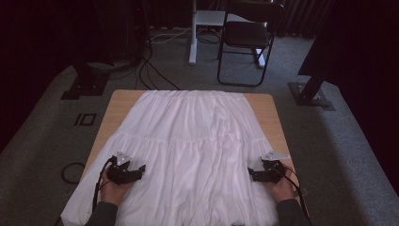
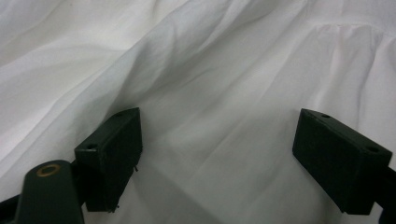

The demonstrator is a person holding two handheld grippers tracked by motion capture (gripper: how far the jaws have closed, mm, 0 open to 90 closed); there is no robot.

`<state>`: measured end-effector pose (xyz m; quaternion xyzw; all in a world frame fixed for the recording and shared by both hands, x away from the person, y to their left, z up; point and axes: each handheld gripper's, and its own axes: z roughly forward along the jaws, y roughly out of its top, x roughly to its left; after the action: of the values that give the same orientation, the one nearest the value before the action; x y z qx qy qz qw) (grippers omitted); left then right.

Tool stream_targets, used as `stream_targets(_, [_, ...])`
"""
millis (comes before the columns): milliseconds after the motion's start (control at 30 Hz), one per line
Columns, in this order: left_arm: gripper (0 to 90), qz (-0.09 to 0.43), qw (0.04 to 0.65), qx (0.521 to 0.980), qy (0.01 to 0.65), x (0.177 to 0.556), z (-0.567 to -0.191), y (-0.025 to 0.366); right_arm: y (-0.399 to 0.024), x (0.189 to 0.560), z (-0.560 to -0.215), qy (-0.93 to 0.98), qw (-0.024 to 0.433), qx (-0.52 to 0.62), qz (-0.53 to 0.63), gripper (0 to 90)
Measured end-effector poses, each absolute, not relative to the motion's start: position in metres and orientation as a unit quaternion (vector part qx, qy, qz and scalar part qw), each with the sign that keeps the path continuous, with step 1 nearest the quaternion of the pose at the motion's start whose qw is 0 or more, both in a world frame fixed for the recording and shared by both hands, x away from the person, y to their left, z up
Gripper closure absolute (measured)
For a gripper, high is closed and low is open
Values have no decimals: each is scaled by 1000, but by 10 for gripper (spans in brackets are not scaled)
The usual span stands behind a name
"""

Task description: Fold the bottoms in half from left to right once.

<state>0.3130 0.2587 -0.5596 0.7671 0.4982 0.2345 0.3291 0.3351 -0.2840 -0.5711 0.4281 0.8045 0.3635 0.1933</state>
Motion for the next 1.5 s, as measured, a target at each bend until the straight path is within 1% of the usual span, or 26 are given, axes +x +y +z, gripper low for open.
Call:
stream_targets(33, [342,234,329,767,498,313,-560,259,-284,335,-571,805,193,428,363,150])
stream_targets(67, [353,240,329,765,500,310,-554,260,-284,335,-571,804,194,430,363,152])
stream_targets(167, [296,258,357,749,495,302,-535,269,-284,335,-571,803,194,430,363,153])
stream_targets(233, [242,262,342,754,496,299,-525,278,-284,334,-571,803,194,430,363,153])
stream_targets(300, [239,269,334,755,496,296,-522,283,-284,334,-571,803,195,430,363,153])
stream_targets(333, [234,279,314,754,506,293,-519,297,-284,334,-571,803,194,430,363,153])
stream_targets(367, [206,279,314,754,506,293,-519,297,-284,334,-571,803,195,431,363,153])
stream_targets(400, [186,282,302,746,523,291,-517,314,-284,334,-571,803,195,431,363,153])
stream_targets(467, [120,270,305,730,548,290,-513,332,-284,334,-571,803,195,431,363,153])
stream_targets(533, [119,274,311,722,555,289,-512,347,-284,334,-571,803,195,431,363,153])
stream_targets(667, [107,259,289,719,576,298,-522,369,-284,334,-571,803,195,431,363,153])
stream_targets(900, [107,216,291,728,581,308,-549,374,-284,334,-571,803,195,431,363,153])
stream_targets(967, [102,215,288,730,581,309,-552,372,-284,334,-571,803,195,431,363,153])
stream_targets(1000, [102,227,277,736,574,308,-554,368,-284,334,-571,803,195,431,363,153])
stream_targets(1067, [110,229,273,735,576,307,-554,366,-284,334,-571,803,195,431,363,153])
stream_targets(1200, [136,233,276,732,578,305,-554,367,-284,334,-571,803,195,431,363,153])
stream_targets(1333, [137,246,274,724,583,303,-554,368,-284,334,-571,803,195,430,363,153])
stream_targets(1433, [86,282,245,725,579,303,-553,368,-284,334,-571,803,195,431,363,153])
stream_targets(1500, [77,267,252,722,586,305,-554,372,-284,334,-571,803,195,431,363,153])
